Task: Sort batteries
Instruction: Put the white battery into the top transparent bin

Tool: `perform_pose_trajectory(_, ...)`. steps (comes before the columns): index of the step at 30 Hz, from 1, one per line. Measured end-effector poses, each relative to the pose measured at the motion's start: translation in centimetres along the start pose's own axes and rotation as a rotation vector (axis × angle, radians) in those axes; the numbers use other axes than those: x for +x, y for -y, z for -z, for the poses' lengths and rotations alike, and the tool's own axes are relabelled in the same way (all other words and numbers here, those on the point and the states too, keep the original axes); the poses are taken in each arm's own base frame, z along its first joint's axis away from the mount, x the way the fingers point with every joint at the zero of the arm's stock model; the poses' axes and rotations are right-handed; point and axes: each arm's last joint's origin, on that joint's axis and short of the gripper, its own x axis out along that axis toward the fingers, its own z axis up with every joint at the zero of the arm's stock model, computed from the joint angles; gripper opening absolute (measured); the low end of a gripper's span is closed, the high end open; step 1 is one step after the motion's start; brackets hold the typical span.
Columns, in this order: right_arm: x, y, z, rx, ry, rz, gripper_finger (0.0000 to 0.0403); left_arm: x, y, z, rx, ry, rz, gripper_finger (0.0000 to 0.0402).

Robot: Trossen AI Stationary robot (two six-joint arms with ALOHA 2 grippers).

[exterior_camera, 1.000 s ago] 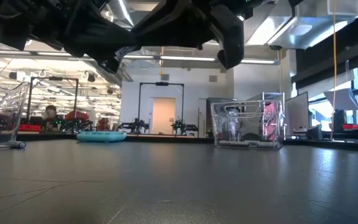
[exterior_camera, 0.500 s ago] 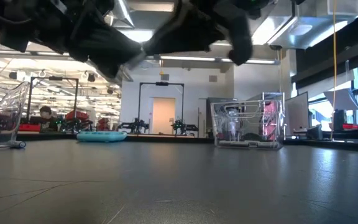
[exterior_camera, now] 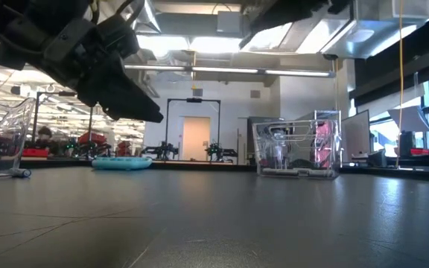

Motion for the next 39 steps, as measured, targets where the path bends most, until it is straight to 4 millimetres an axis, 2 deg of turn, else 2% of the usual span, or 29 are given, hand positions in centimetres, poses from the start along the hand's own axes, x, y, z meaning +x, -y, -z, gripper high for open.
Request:
perform_pose_trajectory(3,-2.3,2.9,2.4,0.087,0.008,0.084,0.0023,0.0,0.0,0.1,-0.003,-0.010,-0.002,0.0155)
perform_pose_trajectory(7,-3.8,5.9,7.6,0.306,0.013,0.204,0.0023,0.0,0.0,0.1,0.005,-0.009,-0.002,0.0155)
perform_pose_trajectory(12,-2.8,8.4,14.4,0.618,0.029,0.331,0.0025,0.0,-0.1,-0.1,0.027,0.013,-0.019,0.0155)
perform_pose_trajectory(15,-1.3,9.4,17.7,0.746,0.022,0.289,0.0024,0.0,-0.1,-0.1,0.029,0.013,-0.036,0.0155)
perform_pose_trajectory(18,0.1,10.5,20.1,0.866,-0.006,0.216,0.0022,0.0,-0.1,0.0,0.025,0.011,-0.040,0.0155)
perform_pose_trajectory(22,1.9,11.2,22.2,0.969,-0.062,0.127,0.0026,0.0,-0.1,0.0,0.016,0.011,-0.040,0.0155)
perform_pose_trajectory(31,5.3,10.8,25.9,1.044,-0.243,0.042,0.0028,0.0,-0.1,0.0,-0.004,0.011,-0.042,0.0155)
perform_pose_trajectory(39,6.0,10.5,26.4,1.057,-0.263,0.011,0.0037,0.0,-0.1,0.0,-0.004,0.011,-0.042,0.0155)
